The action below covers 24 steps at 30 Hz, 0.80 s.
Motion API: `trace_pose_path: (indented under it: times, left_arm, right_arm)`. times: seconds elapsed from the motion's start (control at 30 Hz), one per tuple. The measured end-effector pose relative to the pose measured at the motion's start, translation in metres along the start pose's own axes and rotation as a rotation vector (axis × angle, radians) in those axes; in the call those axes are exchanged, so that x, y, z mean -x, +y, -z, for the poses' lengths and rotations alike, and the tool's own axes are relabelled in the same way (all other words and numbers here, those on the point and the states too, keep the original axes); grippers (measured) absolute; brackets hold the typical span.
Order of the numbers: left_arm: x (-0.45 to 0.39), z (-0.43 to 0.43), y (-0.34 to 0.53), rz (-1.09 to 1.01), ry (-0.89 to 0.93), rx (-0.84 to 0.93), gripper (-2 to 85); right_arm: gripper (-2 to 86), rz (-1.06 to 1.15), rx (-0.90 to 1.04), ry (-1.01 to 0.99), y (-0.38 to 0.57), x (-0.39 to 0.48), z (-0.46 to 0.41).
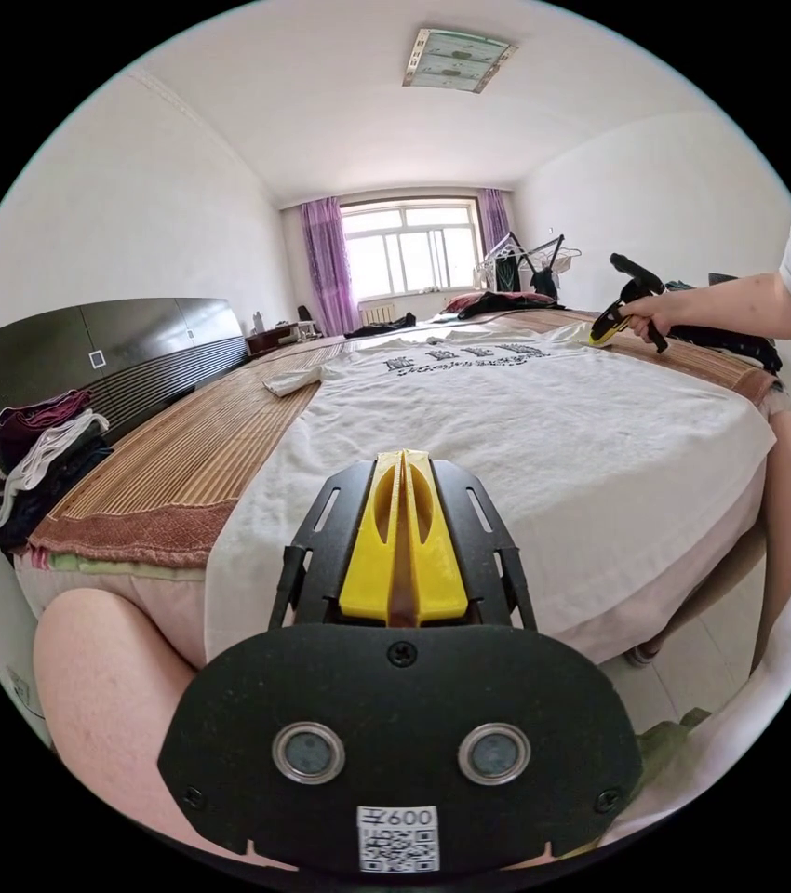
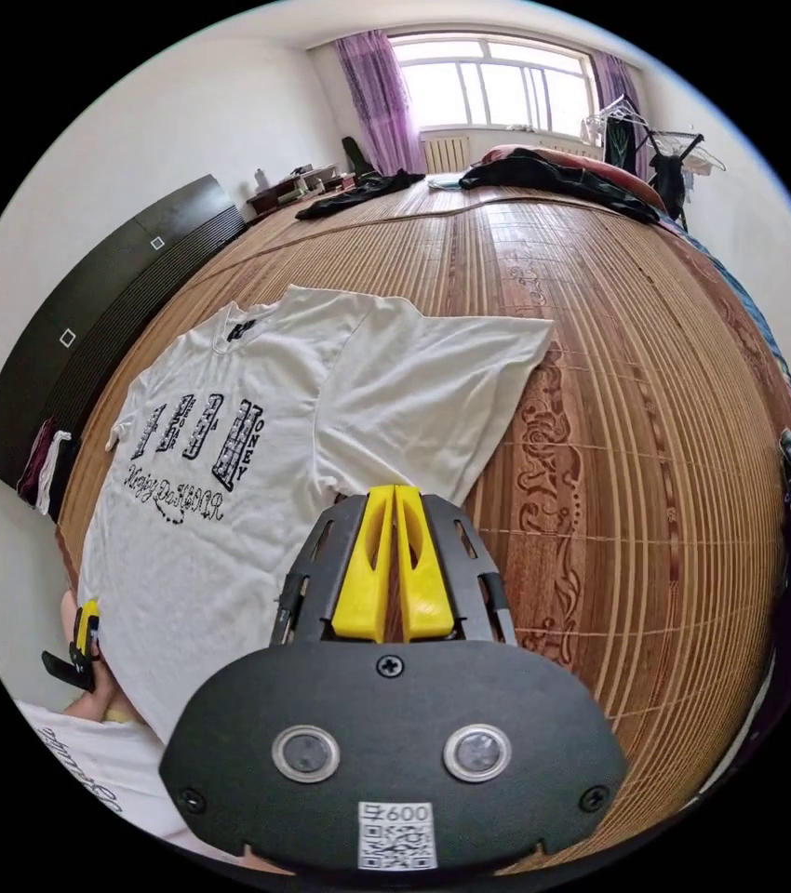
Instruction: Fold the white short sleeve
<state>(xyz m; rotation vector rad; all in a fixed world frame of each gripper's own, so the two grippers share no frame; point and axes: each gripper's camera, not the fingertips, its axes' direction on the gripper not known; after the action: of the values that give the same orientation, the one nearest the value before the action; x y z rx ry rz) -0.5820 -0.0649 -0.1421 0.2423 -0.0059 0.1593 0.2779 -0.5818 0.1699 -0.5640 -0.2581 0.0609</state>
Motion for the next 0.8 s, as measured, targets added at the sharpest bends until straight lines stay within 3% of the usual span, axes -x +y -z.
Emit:
trace_pose_path:
  times: [0.23, 0.37, 0.53, 0.63, 0.8]
  left_arm:
    - [0.002, -0.020, 0.021, 0.004, -0.008, -0.012, 0.1]
    - [0.003, -0.033, 0.035, 0.004, -0.007, -0.013, 0.1]
    - [0.001, -0.046, 0.055, 0.002, -0.010, -0.024, 0.1]
    - [-0.001, -0.055, 0.069, -0.001, -0.013, -0.030, 0.1]
    - [-0.007, -0.068, 0.093, -0.001, -0.018, -0.037, 0.2]
  right_arm:
    - [-0.9, 0.100, -0.057, -0.037, -0.012, 0.056, 0.001]
    - [-0.9, 0.129, 0.021, 0.004, -0.029, 0.075, -0.032]
    - [-0.9, 0.047, -0.004, -0.049, -0.022, 0.033, -0.023]
    - [-0.9, 0.015, -0.017, 0.042, -0.012, 0.005, -0.008]
    - [-0.9, 0.042, -0.157, -0.220, 0.011, 0.009, 0.019]
